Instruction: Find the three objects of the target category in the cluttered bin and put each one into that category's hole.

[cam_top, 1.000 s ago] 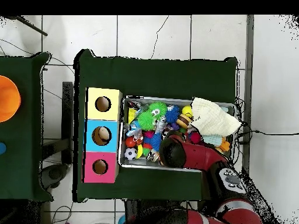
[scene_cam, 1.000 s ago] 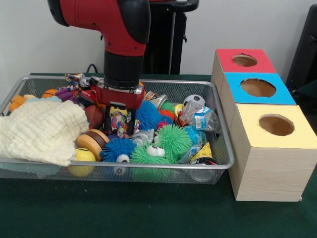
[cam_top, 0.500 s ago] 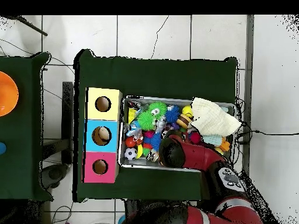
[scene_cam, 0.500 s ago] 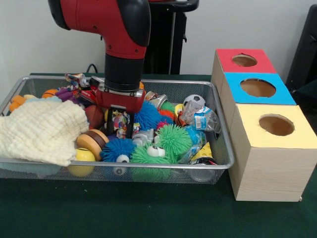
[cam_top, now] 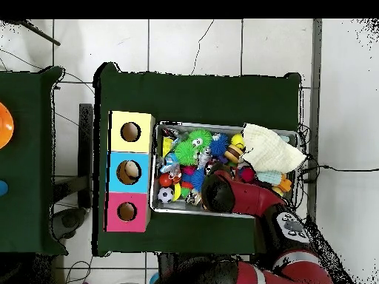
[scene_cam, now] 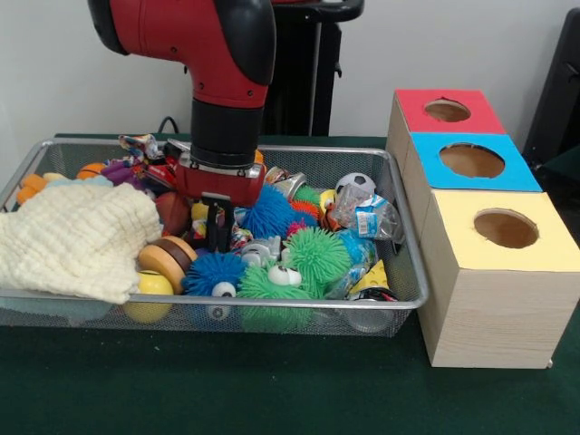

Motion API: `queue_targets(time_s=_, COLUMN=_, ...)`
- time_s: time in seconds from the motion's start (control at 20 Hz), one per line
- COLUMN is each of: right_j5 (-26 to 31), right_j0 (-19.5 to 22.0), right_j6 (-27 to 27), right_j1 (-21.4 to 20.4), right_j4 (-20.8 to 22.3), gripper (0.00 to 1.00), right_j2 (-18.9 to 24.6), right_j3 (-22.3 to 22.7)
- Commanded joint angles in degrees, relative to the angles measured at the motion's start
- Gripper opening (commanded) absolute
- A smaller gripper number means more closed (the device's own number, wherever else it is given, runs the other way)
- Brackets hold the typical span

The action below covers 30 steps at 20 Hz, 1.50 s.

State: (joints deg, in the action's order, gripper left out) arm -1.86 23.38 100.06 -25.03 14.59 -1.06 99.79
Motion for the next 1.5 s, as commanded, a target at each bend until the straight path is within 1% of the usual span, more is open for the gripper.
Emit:
queue_targets(time_s=0.05, right_j5=10.4, right_j0=2.8, right_j6=5.1, right_j1=-4.4, right_j4=-2.6, gripper=0.0, right_j2=5.9, right_j3=-1.3)
queue_targets(time_s=0.2, right_j5=20.8, right_j0=6.3, right_j6=0.9, right_j1=-11.0, right_j4=-3.7, gripper=0.0, right_j2=9.2, right_j3=0.1)
queue_targets(time_s=0.35, right_j5=28.3, right_j0=9.1, right_j6=-3.2, right_j1=-14.6, right_j4=-3.9, gripper=0.0, right_j2=11.6, right_j3=-0.2)
queue_targets(time_s=0.5, right_j5=33.3, right_j0=11.1, right_j6=-6.6, right_j1=-16.9, right_j4=-2.9, gripper=0.0, right_j2=13.2, right_j3=-0.9)
queue_targets(time_s=0.7, right_j5=37.5, right_j0=13.8, right_j6=-9.6, right_j1=-19.5, right_j4=-1.2, gripper=0.0, right_j2=15.5, right_j3=-0.9)
queue_targets(time_s=0.9, right_j5=38.1, right_j0=16.0, right_j6=-10.6, right_j1=-19.8, right_j4=0.5, gripper=0.0, right_j2=17.5, right_j3=-1.0)
queue_targets(time_s=1.0, right_j5=37.4, right_j0=16.4, right_j6=-10.2, right_j1=-19.4, right_j4=1.5, gripper=0.0, right_j2=17.9, right_j3=-1.0)
queue_targets(time_s=1.1, right_j5=35.2, right_j0=16.6, right_j6=-8.0, right_j1=-18.2, right_j4=1.7, gripper=0.0, right_j2=18.1, right_j3=-0.2)
queue_targets(time_s=1.2, right_j5=31.7, right_j0=15.3, right_j6=-3.8, right_j1=-17.2, right_j4=2.0, gripper=0.0, right_j2=17.1, right_j3=1.1)
queue_targets(time_s=1.35, right_j5=28.2, right_j0=13.0, right_j6=0.6, right_j1=-16.9, right_j4=1.9, gripper=0.0, right_j2=16.2, right_j3=2.7)
queue_targets(time_s=1.4, right_j5=27.5, right_j0=12.6, right_j6=1.1, right_j1=-16.9, right_j4=1.5, gripper=1.0, right_j2=16.0, right_j3=3.1)
queue_targets(time_s=1.5, right_j5=26.0, right_j0=12.2, right_j6=2.4, right_j1=-16.8, right_j4=1.1, gripper=1.0, right_j2=15.7, right_j3=3.6)
